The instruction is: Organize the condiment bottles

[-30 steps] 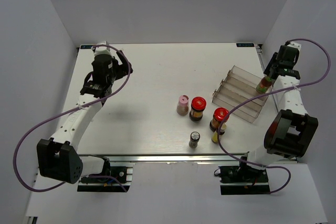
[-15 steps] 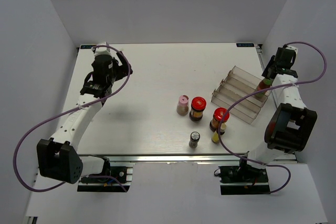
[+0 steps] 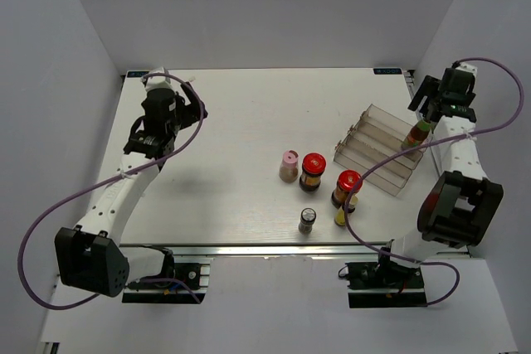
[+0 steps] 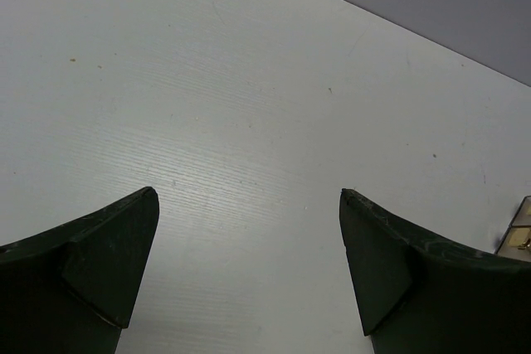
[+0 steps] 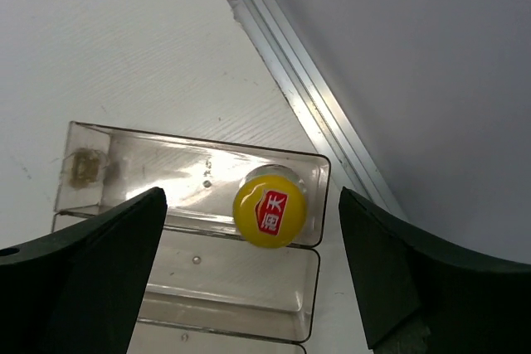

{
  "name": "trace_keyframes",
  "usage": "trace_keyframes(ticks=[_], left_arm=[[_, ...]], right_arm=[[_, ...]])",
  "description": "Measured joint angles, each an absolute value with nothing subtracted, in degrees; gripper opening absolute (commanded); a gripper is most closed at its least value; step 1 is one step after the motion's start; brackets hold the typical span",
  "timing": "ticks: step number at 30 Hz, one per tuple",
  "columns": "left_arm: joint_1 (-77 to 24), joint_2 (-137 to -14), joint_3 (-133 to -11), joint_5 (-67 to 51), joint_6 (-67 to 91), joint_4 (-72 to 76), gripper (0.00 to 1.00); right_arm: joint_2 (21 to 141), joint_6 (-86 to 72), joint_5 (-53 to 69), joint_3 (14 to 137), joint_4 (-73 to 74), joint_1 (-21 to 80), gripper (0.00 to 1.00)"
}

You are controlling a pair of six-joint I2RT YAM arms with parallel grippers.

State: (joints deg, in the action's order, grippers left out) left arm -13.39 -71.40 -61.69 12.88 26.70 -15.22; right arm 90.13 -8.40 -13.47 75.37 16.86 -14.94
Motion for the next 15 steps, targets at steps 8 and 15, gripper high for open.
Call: trace_keyframes(ticks=[8,15], left_arm=[[-13.4,-69.2,-58.8,12.8,27.3,-14.5,0.98],[-13.4,-66.0,-55.6,12.6,27.2,-14.0,0.98]], right_arm=[[78.1,-6.7,-10.4,78.1,22.4,-7.6,0.89],[65.1,-11.7,-10.7,73.6,28.5,19.9,0.89]])
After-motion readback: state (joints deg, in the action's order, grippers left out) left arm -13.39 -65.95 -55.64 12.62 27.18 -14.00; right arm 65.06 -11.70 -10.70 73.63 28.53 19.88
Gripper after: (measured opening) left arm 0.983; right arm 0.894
